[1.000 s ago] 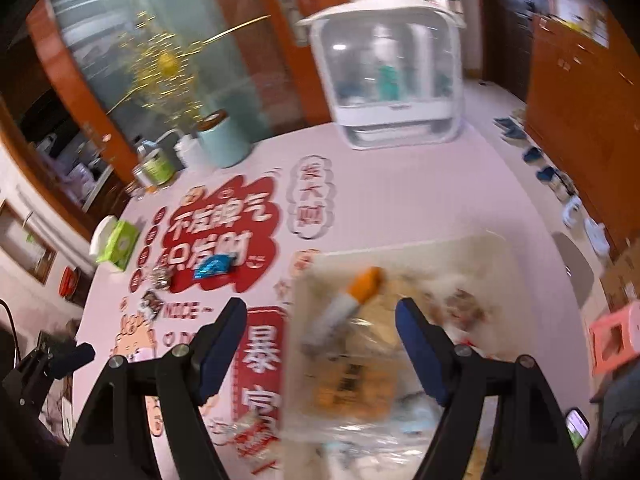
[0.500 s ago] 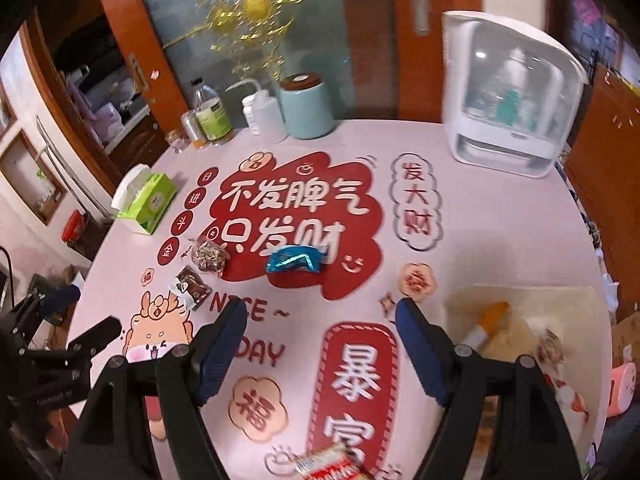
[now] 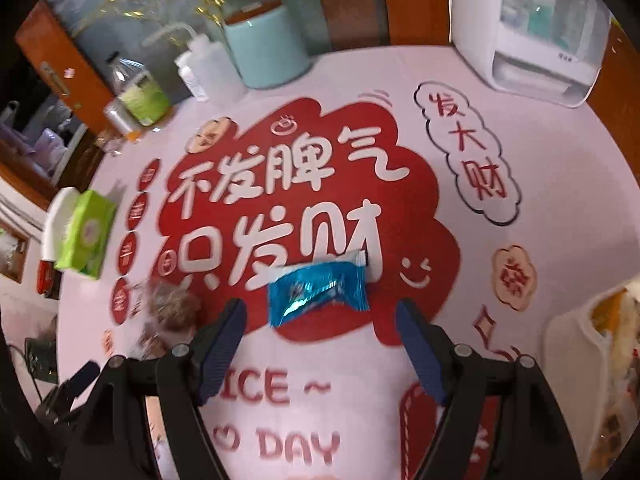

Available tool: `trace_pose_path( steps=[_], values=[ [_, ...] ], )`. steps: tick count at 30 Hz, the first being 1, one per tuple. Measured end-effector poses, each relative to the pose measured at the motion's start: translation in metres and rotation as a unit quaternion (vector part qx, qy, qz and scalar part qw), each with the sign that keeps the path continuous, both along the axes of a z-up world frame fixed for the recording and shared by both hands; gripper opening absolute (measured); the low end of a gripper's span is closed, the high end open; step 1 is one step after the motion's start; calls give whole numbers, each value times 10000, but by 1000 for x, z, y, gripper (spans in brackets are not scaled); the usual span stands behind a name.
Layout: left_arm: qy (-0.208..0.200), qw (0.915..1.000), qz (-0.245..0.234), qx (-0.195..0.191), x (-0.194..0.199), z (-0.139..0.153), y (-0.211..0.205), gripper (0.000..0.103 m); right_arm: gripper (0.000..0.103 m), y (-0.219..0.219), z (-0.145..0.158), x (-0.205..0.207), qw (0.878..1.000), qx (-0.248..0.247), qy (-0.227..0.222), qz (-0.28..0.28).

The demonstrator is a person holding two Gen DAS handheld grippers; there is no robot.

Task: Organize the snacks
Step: 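Move the left tool to the silver-brown wrapper while the right tool reaches the blue candy, then grasp the silver-brown wrapper with the left tool while the right tool grasps the blue candy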

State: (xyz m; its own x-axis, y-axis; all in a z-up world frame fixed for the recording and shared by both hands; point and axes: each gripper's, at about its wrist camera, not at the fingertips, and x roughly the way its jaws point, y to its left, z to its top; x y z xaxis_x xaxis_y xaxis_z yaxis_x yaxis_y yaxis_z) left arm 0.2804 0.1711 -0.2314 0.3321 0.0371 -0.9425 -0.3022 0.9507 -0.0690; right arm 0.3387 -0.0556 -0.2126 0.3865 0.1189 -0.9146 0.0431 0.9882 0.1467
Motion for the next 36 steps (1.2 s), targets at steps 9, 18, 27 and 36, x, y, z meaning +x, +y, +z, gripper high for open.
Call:
trace_pose_path(
  steps=[9, 18, 27, 36],
  values=[
    [327, 9983, 442, -215, 10, -38, 7, 89, 78, 16, -48, 23, 9990, -184, 397, 62],
    [238, 9979, 409, -431, 10, -40, 10, 55, 61, 24, -47, 21, 9968, -743, -46, 306],
    [95, 9968, 130, -778, 1, -34, 4, 30, 44, 17, -41, 7, 9967, -528, -308, 525],
    [-157, 9983, -179, -527, -31, 1, 6, 28, 44, 7, -14, -37, 9965, -242, -472, 645]
  ],
)
